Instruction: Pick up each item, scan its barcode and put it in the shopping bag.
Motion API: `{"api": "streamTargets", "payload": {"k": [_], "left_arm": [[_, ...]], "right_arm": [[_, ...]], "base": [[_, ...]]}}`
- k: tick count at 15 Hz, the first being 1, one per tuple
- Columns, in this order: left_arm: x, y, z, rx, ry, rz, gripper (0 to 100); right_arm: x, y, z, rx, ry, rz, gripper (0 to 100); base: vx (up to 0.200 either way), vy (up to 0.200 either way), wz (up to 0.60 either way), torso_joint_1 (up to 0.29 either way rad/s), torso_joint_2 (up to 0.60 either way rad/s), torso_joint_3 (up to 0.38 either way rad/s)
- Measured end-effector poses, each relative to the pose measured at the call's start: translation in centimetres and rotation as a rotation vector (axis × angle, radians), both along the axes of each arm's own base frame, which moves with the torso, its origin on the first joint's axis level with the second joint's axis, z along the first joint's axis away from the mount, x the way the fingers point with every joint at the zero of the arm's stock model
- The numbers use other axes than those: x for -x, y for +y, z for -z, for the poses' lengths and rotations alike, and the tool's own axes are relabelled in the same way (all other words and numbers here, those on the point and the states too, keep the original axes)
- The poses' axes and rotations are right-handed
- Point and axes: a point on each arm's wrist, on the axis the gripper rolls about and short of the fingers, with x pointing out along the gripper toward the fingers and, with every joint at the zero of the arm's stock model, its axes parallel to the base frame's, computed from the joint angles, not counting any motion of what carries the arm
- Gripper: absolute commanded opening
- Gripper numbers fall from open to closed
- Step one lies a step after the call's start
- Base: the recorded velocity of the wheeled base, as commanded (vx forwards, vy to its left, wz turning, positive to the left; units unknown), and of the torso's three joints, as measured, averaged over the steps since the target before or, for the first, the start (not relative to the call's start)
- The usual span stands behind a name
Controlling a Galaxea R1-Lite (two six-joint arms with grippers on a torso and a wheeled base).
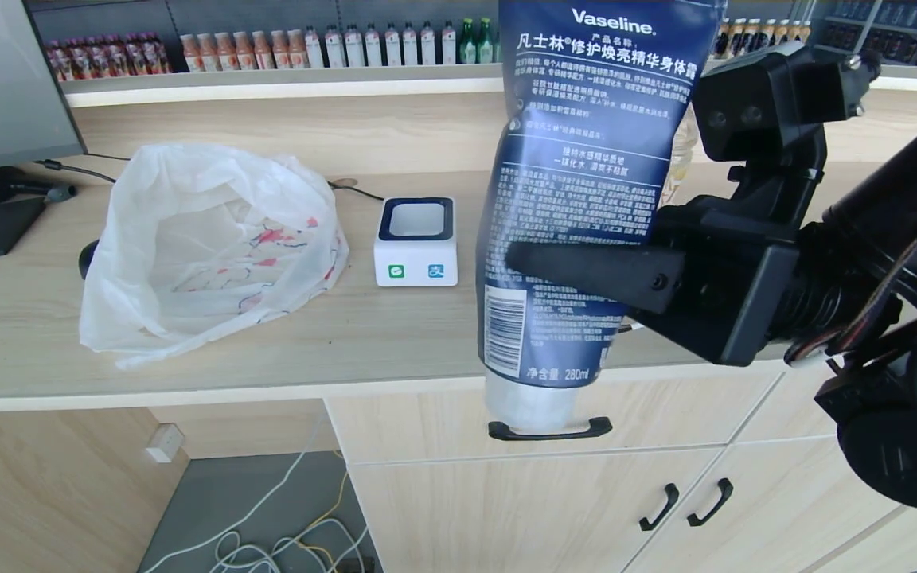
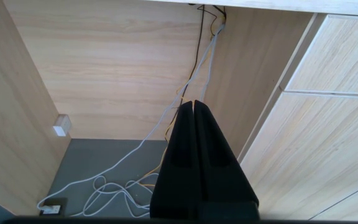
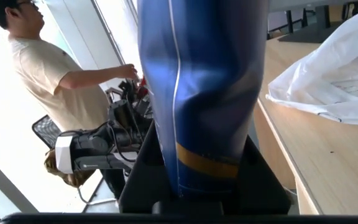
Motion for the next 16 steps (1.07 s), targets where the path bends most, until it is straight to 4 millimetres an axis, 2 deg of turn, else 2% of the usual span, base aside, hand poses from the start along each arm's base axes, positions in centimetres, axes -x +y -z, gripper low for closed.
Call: {"api": "streamTargets", "payload": {"k": [2,6,11,13,16], "left_arm": [[0.0,0.0,0.0,0.000,0.000,0.000,0],[0.0,0.0,0.0,0.000,0.000,0.000,0],[0.0,0.0,0.0,0.000,0.000,0.000,0],[0.0,0.0,0.0,0.000,0.000,0.000,0],[0.0,0.0,0.0,0.000,0.000,0.000,0]], "right_arm": [[-0.8,-1.4,0.6,-0.015,-0.058,0.067,0],[-1.1,-4.3,1.7,-0.056,-0.137,0.164,0],[-0.8,-5.6,2.1,-0.097,-0.218,0.352,0],[-0.4,-5.9,2.4,-0.105,-0.234,0.421,0],[1.4,-7.0,4.2,-0.073,-0.241,0.555,0]], "base": [[0.000,0.000,0.00,0.000,0.00,0.000],[0.000,0.000,0.00,0.000,0.00,0.000],[0.000,0.000,0.00,0.000,0.00,0.000],[0.000,0.000,0.00,0.000,0.00,0.000],[0.000,0.000,0.00,0.000,0.00,0.000]]}}
